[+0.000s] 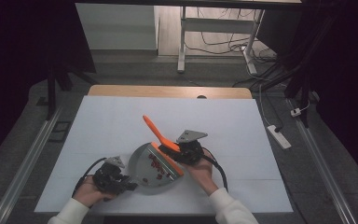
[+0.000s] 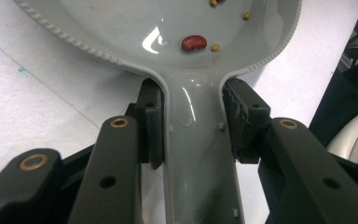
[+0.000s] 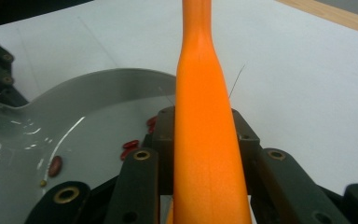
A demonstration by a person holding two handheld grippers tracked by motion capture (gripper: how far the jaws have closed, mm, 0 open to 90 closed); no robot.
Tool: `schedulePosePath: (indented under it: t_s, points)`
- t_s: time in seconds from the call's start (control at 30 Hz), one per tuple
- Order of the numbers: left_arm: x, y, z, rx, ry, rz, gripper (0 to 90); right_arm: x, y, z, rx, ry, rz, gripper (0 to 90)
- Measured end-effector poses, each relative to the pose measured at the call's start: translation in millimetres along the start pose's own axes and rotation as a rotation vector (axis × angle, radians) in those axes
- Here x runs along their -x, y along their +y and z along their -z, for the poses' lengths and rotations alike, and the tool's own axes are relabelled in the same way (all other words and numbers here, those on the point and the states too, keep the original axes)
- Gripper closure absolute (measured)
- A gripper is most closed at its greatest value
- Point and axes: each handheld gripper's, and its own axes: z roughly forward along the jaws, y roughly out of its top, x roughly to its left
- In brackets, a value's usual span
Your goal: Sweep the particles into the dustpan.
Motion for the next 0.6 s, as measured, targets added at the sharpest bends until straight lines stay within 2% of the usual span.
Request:
schedulePosePath:
  t_s: [0.17, 0.27, 0.33, 0.4, 0.57, 0.6]
  points:
    - [-0.2, -0.1, 0.0, 0.001, -0.002, 0.0, 61.2, 9.3, -0.7, 5.9, 0.014, -0.024, -0.023, 70.5]
    - [-0.2, -0.1, 0.0, 0.001, -0.002, 0.0, 61.1, 18.6, -3.7, 9.4, 0.011, -0.056, -0.04, 70.5]
    - [-0.2, -0.1, 0.0, 0.001, -0.001, 0.0, 61.2, 24.5, -7.3, 10.7, 0.001, -0.075, -0.063, 70.5]
    - [-0.1, -0.1, 0.0, 0.001, -0.001, 0.001, 61.2, 28.2, -11.4, 10.2, -0.022, -0.091, -0.066, 70.4]
    - [0.2, -0.1, -0.1, 0.0, 0.0, 0.0, 61.1, 26.4, -22.7, 5.5, -0.078, -0.078, -0.052, 70.5]
    - [0.1, -0.1, -0.1, 0.0, -0.001, 0.0, 61.1, 25.6, -24.2, 6.4, -0.069, -0.074, -0.053, 70.5]
